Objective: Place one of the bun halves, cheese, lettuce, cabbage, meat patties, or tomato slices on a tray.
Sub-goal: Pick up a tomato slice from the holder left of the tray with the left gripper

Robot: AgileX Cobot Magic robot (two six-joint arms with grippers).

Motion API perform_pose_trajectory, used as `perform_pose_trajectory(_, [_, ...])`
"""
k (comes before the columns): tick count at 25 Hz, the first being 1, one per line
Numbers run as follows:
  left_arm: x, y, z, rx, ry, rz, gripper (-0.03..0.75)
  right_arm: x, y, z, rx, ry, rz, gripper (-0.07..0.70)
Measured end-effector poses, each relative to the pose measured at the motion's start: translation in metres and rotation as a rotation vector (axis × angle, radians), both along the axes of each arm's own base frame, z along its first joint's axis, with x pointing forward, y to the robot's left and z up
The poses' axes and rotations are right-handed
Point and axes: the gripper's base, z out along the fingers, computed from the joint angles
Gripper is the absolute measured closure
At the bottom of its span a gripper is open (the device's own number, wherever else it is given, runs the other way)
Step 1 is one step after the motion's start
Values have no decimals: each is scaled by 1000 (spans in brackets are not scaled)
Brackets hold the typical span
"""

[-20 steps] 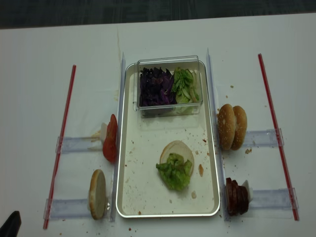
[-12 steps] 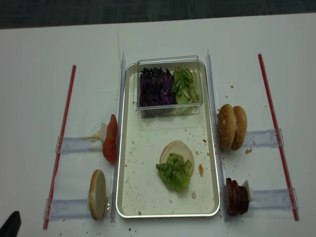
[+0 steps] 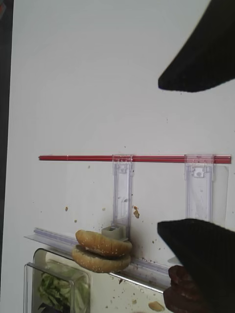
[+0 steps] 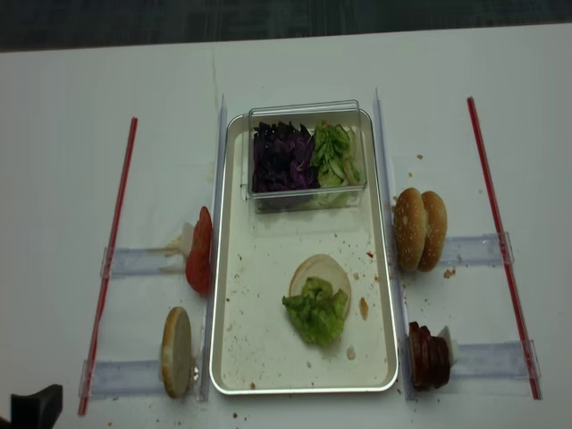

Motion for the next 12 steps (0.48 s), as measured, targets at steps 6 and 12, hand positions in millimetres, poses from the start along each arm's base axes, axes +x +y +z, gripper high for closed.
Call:
perform_pose_trajectory(6, [42, -4, -17, 29, 325, 1, 182, 0, 0, 0, -2, 0, 1, 58])
perform_pose_trajectory(12, [59, -5, -28, 38, 444, 7, 182, 0, 0, 0, -2, 0, 1, 58])
